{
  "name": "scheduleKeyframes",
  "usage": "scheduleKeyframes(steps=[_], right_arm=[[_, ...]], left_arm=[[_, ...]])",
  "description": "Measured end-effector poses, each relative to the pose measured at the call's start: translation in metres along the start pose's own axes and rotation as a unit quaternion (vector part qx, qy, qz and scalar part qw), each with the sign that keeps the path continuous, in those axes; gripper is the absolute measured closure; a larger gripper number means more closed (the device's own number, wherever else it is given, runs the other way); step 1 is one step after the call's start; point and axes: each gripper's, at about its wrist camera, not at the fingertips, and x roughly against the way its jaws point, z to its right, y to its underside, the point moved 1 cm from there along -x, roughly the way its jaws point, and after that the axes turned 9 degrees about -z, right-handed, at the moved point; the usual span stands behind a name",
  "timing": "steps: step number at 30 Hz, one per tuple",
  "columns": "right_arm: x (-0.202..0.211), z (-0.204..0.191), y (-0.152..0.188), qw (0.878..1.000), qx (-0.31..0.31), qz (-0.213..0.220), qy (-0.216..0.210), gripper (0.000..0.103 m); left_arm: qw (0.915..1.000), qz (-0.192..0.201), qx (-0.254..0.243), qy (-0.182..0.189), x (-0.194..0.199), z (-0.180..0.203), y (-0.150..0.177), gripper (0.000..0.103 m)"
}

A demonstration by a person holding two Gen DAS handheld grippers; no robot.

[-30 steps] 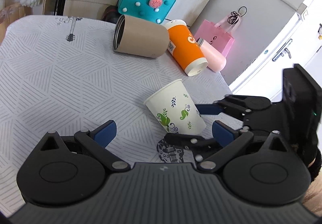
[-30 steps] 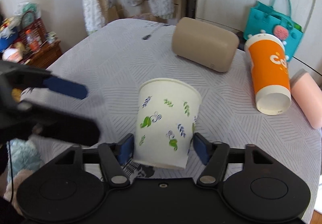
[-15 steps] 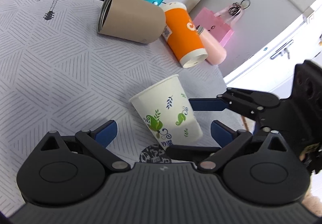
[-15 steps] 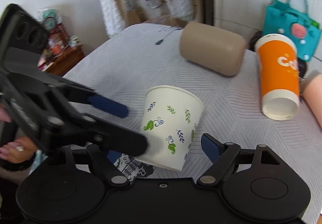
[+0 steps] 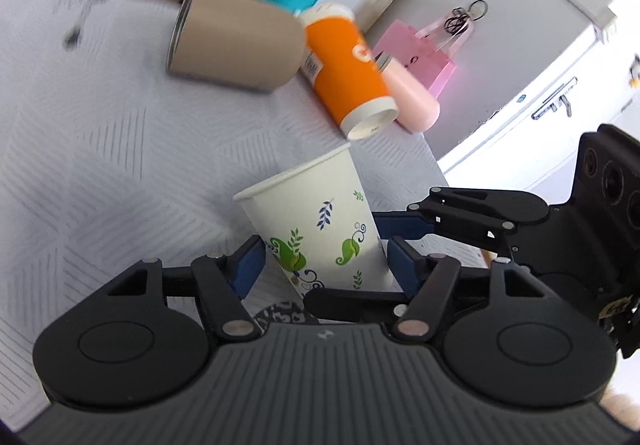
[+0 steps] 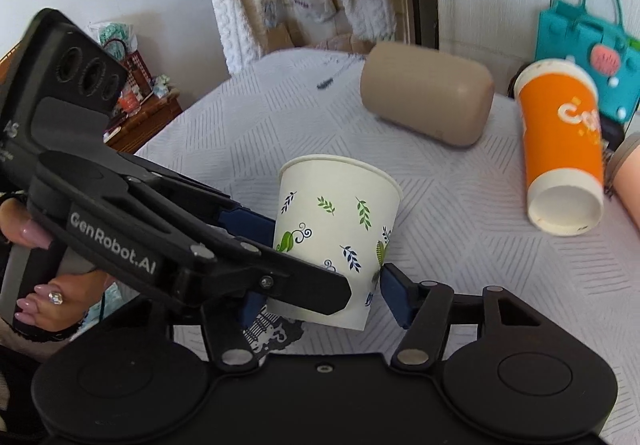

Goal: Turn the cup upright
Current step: 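Lower the upright white cup onto the cloth with the right gripper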

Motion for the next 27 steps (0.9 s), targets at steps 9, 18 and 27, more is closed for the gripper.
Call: scheduleKeyframes(steps=[9,18,27], right_arm=[[0.002,-0.023,0.008,0.986,0.071,0.120,0.092,0.037],[-0.021,-0.024,-0.003,0.976,0.099,0.152,0.123,0.037],[-0.036,-0.019,0.002,0.980,0.064,0.152,0.112,0.037]], left_arm=[[0.9870,0.099,-0.102,-0.075,0.021,0.024,0.006,0.043],[0.9735,0.142,-0.136,-0.118,0.023,0.014,0.008,0.044],[0.9701,0.130,-0.157,-0.133,0.015,0.014,0.007,0.045]])
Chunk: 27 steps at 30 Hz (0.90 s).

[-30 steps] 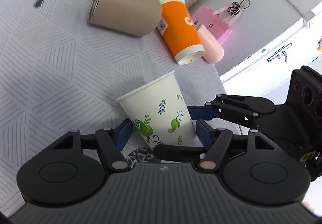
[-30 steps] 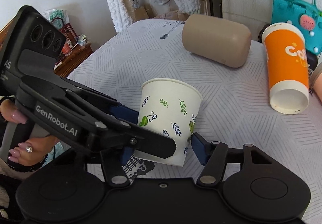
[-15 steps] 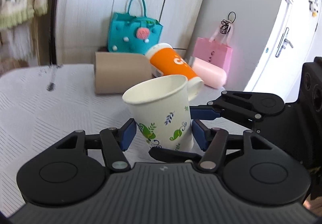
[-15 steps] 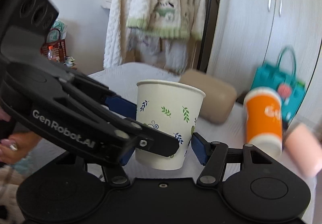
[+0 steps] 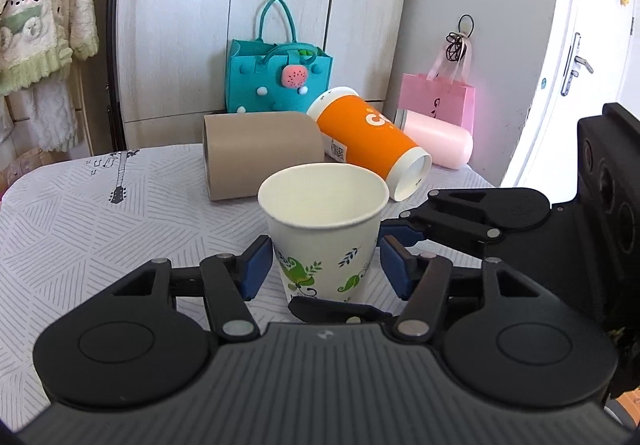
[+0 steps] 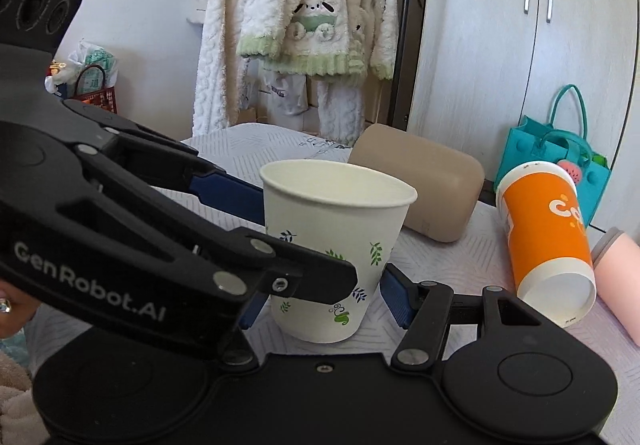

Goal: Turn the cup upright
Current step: 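Lower the upright white cup onto the cloth with the right gripper, then open the right gripper and withdraw it from the cup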

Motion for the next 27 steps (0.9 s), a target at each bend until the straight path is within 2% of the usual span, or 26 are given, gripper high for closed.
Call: scheduleKeyframes(steps=[5,10,11,13,18,27], right_arm=[[-0.005,0.002,0.000,1.000,-0.003,-0.024,0.003,0.038],[-0.002,0.006,0.000,0.999,-0.025,-0.037,-0.003,0.036],[0.000,0.008,0.001,0.999,-0.030,-0.037,-0.003,0.033],[0.005,0.009,0.003,0.999,-0.034,-0.031,0.004,0.028],[0.024,0.011,0.007,0.998,-0.056,-0.027,0.001,0.028],[0.072,-0.002,0.018,0.996,-0.086,0.021,-0.008,0.028]], left_arm=[[0.9998,-0.014,0.007,0.016,-0.002,0.000,0.003,0.044],[0.9993,-0.026,0.014,0.024,0.001,-0.004,0.004,0.037],[0.9993,-0.026,0.013,0.022,0.003,-0.003,0.005,0.037],[0.9996,-0.022,0.011,0.016,0.010,-0.003,0.006,0.036],[0.9997,-0.013,0.017,0.010,0.033,0.000,0.011,0.033],[0.9993,0.003,0.025,-0.029,0.079,0.017,0.018,0.026]])
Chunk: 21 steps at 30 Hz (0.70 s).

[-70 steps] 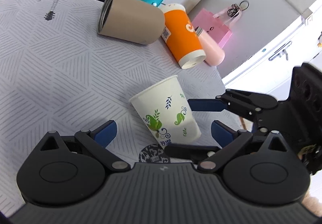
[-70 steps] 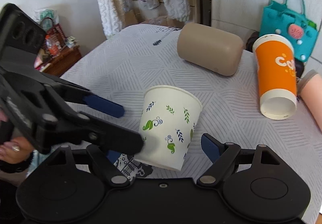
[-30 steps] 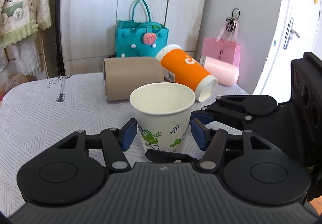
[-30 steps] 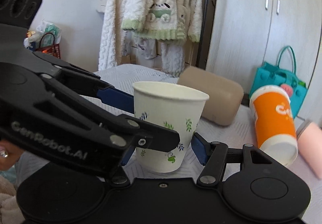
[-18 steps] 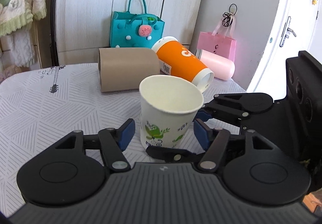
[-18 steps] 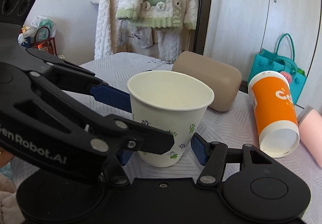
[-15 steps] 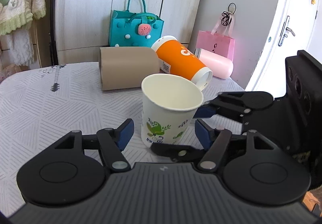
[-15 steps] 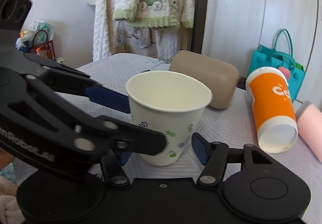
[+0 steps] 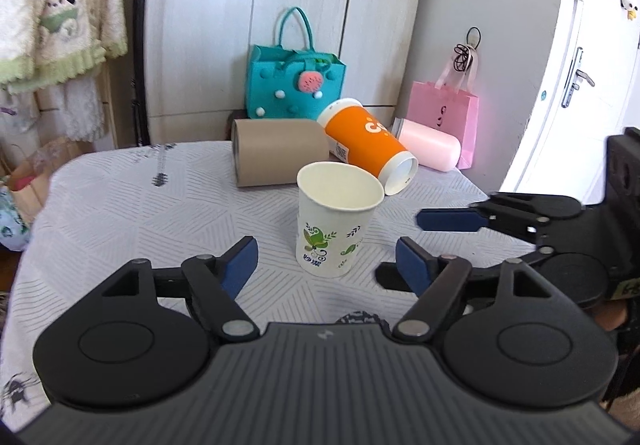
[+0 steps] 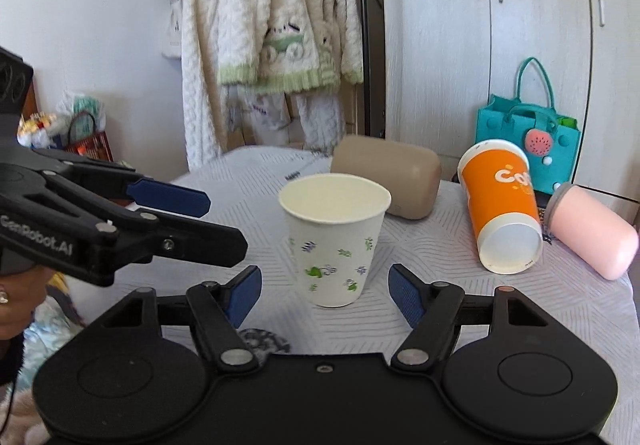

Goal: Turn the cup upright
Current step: 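Open the right gripper and withdraw it from the cup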

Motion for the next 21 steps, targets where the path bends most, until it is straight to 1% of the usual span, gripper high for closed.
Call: scheduleKeyframes(steps=[6,9,11,14,17,19,20,21], right_arm=[[0.037,-0.012,0.008,0.999,-0.005,0.029,0.016,0.028],[0.052,-0.020,0.012,0.999,-0.005,0.040,0.033,0.028],[0.061,-0.024,0.016,0.998,-0.007,0.050,0.044,0.028],[0.071,-0.031,0.023,0.996,-0.014,0.060,0.059,0.028],[0.078,-0.036,0.030,0.994,-0.021,0.068,0.078,0.028],[0.081,-0.039,0.035,0.992,-0.025,0.076,0.097,0.022],[0.082,-0.041,0.037,0.991,-0.028,0.079,0.108,0.017],[0.083,-0.043,0.040,0.989,-0.031,0.083,0.118,0.015]], left_arm=[[0.9996,0.014,-0.002,-0.025,0.031,0.008,0.011,0.021],[0.9993,0.025,-0.001,-0.029,0.046,0.009,0.018,0.015],[0.9991,0.027,-0.001,-0.032,0.052,0.009,0.022,0.015],[0.9987,0.029,-0.003,-0.042,0.060,0.011,0.027,0.012],[0.9979,0.031,-0.001,-0.058,0.063,0.013,0.034,0.009],[0.9969,0.032,0.004,-0.072,0.064,0.014,0.039,0.005],[0.9964,0.034,0.007,-0.078,0.064,0.014,0.042,0.004],[0.9958,0.034,0.011,-0.084,0.064,0.014,0.044,0.002]])
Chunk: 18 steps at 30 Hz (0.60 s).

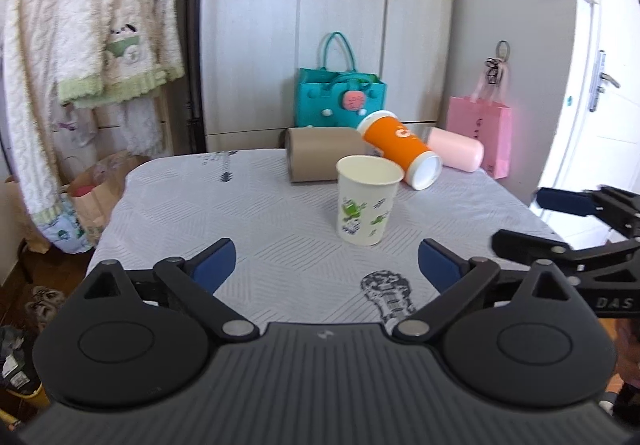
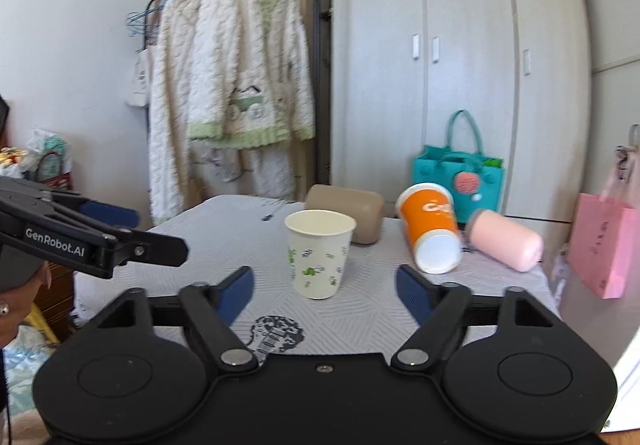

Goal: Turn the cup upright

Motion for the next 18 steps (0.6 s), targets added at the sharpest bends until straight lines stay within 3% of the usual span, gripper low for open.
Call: scheduleKeyframes(steps=[3,6,14,18], right_arm=[[0.004,-0.003,0.006,1.000,-0.016,0.011,0.022,0.004],[0.006,-0.006,0.012,0.998,-0.027,0.021,0.043,0.000],[0.005,-0.016,0.025,0.996,-0.035,0.025,0.076,0.000],[0.002,-0.020,0.030,0.992,-0.029,0.032,0.117,0.000]], left_arm=[[0.9997,0.001,0.003,-0.022,0.000,0.000,0.008,0.001],[0.9994,0.004,0.004,-0.035,0.001,-0.001,0.015,0.000],[0.9990,0.022,0.004,-0.039,0.008,0.000,0.026,0.000],[0.9986,0.020,0.002,-0.049,0.009,0.000,0.031,0.000]])
